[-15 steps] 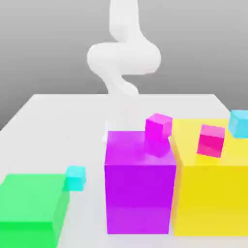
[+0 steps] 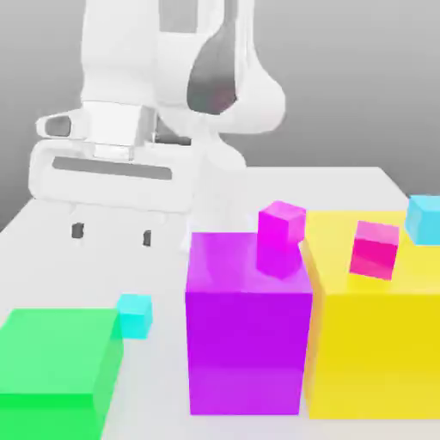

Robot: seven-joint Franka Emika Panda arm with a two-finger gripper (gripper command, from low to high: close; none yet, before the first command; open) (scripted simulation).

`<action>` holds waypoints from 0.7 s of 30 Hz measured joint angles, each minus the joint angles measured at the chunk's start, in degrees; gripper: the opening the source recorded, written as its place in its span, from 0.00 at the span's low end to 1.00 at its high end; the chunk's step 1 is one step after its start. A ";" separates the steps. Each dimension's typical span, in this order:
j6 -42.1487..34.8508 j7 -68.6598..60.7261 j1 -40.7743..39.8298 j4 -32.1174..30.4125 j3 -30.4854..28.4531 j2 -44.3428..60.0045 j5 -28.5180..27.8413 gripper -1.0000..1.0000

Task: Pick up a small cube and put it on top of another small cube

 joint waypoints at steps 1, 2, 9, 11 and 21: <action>2.13 -1.43 -0.72 -2.18 -1.32 2.55 -0.07 0.50; 4.96 -3.07 -1.12 -3.80 -2.65 6.15 0.33 0.50; 20.48 -15.50 -11.27 -4.13 8.94 25.56 15.11 0.50; 23.39 -15.82 -15.53 -3.68 13.02 28.95 15.22 0.00; 19.19 -12.66 -12.85 -4.42 9.36 24.01 11.20 0.00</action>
